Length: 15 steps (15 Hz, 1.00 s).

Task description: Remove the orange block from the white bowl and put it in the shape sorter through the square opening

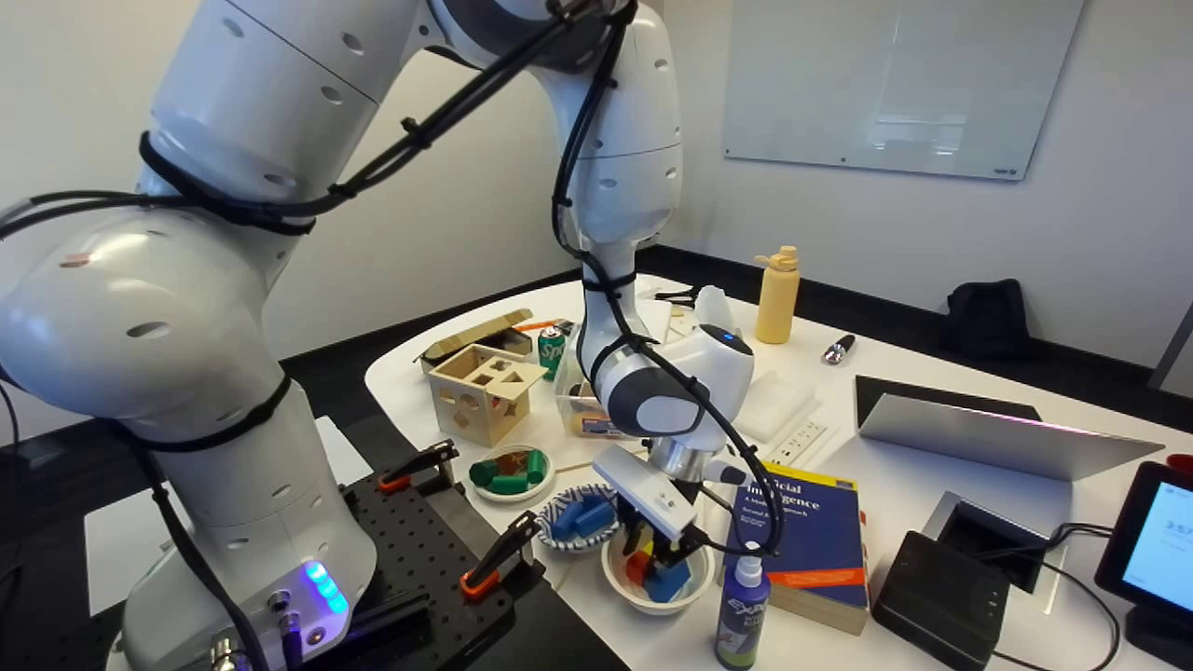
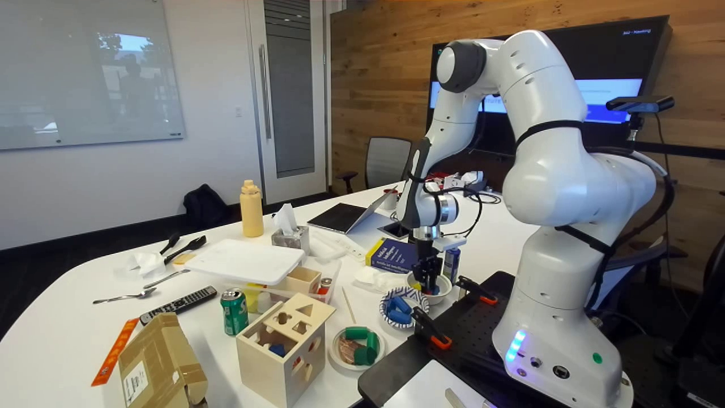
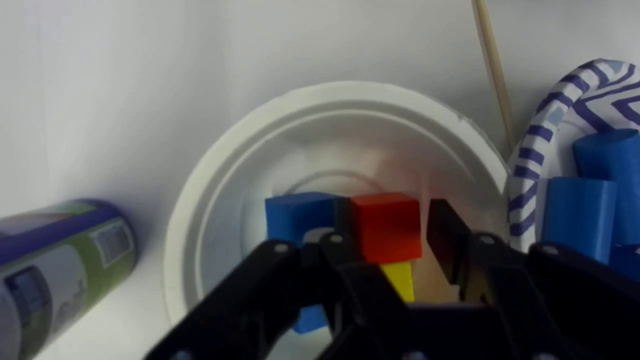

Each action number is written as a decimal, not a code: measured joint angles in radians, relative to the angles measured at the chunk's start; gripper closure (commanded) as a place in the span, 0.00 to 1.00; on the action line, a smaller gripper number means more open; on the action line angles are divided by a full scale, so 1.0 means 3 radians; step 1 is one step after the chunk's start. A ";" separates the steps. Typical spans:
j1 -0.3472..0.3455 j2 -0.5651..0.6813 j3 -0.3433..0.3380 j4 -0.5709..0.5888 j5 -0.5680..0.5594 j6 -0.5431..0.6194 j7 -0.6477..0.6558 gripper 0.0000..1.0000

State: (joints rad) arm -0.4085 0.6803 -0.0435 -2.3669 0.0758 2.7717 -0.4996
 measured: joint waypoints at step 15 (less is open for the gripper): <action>0.0011 0.0032 -0.0010 -0.0001 -0.0139 0.0024 0.0258 0.17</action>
State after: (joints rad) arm -0.4051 0.6898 -0.0465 -2.3671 0.0340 2.7788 -0.4223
